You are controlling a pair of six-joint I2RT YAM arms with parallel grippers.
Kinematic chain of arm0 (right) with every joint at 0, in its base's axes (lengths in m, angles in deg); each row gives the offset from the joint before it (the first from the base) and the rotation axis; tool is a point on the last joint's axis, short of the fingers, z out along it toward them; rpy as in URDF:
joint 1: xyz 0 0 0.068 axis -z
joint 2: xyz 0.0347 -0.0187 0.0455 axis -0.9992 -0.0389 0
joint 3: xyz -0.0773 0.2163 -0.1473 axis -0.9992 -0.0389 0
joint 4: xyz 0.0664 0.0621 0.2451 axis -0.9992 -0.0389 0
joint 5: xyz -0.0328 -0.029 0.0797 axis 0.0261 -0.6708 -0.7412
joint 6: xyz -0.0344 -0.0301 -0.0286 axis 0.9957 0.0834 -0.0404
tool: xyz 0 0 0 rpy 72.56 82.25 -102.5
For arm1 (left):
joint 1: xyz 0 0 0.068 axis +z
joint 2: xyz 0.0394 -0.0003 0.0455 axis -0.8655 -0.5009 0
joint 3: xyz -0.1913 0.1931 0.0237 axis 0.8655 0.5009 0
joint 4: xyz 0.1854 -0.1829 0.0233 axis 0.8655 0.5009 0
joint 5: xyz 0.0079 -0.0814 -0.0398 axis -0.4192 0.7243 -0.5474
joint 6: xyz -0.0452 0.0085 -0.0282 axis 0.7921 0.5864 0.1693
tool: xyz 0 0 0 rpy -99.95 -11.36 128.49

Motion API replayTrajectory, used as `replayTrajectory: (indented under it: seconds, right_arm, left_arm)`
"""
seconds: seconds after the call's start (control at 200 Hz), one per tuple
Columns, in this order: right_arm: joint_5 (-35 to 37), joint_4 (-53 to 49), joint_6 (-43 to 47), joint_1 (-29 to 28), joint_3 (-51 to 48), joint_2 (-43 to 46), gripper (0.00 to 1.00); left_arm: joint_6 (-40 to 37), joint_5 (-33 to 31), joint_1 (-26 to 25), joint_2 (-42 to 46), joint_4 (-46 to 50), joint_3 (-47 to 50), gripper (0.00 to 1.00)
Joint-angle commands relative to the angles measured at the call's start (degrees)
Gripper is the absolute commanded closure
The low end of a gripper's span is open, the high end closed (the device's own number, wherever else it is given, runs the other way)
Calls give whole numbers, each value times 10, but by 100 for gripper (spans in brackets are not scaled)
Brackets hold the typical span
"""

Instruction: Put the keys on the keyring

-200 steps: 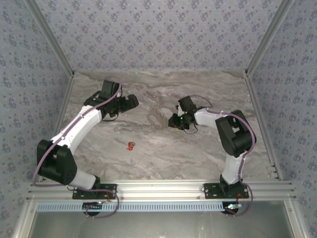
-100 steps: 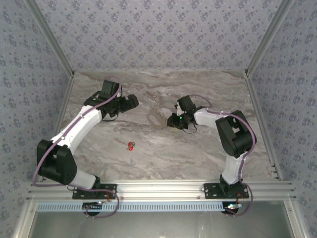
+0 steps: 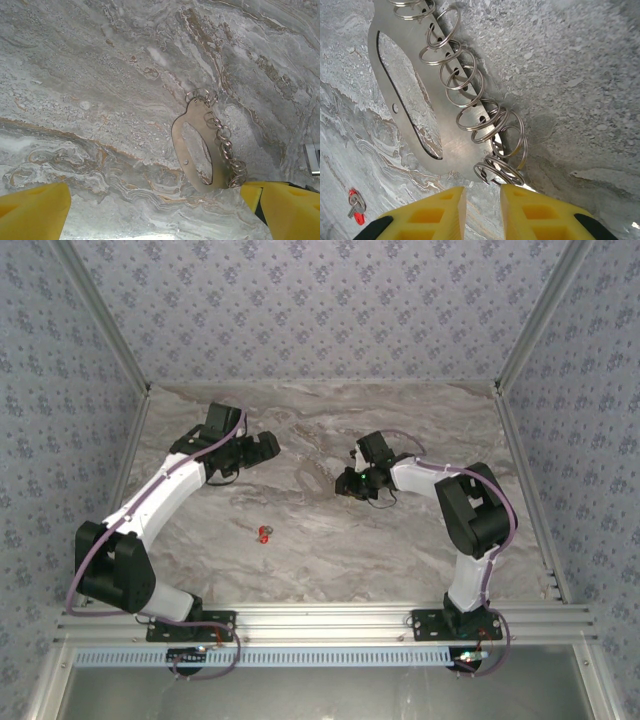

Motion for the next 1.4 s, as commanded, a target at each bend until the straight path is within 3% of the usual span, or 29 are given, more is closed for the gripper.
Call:
replayTrajectory:
  seconds: [0.0, 0.375, 0.859, 1.394]
  right_arm:
    - [-10, -14, 2, -4, -7, 4, 73]
    - [5, -33, 12, 11, 15, 14, 66]
    - [-2, -49, 22, 17, 57, -22, 66]
    - [1, -32, 20, 17, 29, -40, 66]
  left_arm:
    - [3, 0, -3, 10, -2, 3, 2]
    - [0, 0, -3, 8, 0, 4, 2]
    - [0, -2, -2, 4, 0, 0, 2]
    - [-6, -2, -3, -2, 2, -4, 2]
